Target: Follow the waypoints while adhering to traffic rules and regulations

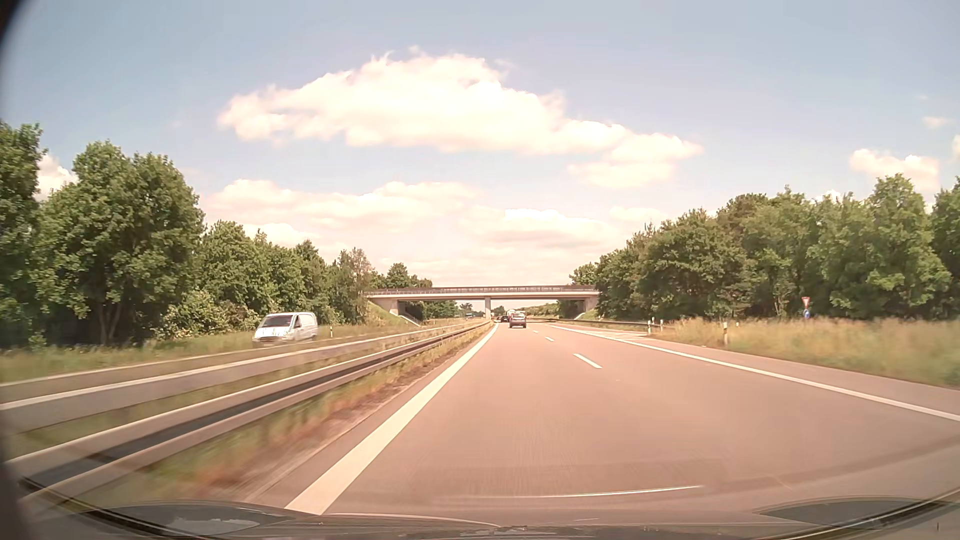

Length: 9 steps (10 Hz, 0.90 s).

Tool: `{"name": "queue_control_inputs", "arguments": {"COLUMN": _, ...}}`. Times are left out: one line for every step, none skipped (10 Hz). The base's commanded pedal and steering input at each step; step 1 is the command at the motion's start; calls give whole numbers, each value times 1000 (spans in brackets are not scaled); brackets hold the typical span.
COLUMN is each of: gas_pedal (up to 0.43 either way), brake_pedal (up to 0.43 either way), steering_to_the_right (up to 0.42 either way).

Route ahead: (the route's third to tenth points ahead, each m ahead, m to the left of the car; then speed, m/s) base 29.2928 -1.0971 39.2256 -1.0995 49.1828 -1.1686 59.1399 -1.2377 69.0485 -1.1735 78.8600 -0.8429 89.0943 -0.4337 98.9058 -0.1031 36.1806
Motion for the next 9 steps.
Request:
{"name": "queue_control_inputs", "arguments": {"gas_pedal": 287, "brake_pedal": 12, "steering_to_the_right": -5}}
{"name": "queue_control_inputs", "arguments": {"gas_pedal": 287, "brake_pedal": 12, "steering_to_the_right": -5}}
{"name": "queue_control_inputs", "arguments": {"gas_pedal": 287, "brake_pedal": 12, "steering_to_the_right": -5}}
{"name": "queue_control_inputs", "arguments": {"gas_pedal": 287, "brake_pedal": 12, "steering_to_the_right": -5}}
{"name": "queue_control_inputs", "arguments": {"gas_pedal": 287, "brake_pedal": 12, "steering_to_the_right": -5}}
{"name": "queue_control_inputs", "arguments": {"gas_pedal": 299, "brake_pedal": 12, "steering_to_the_right": -5}}
{"name": "queue_control_inputs", "arguments": {"gas_pedal": 299, "brake_pedal": 12, "steering_to_the_right": -5}}
{"name": "queue_control_inputs", "arguments": {"gas_pedal": 299, "brake_pedal": 12, "steering_to_the_right": -5}}
{"name": "queue_control_inputs", "arguments": {"gas_pedal": 299, "brake_pedal": 12, "steering_to_the_right": -4}}
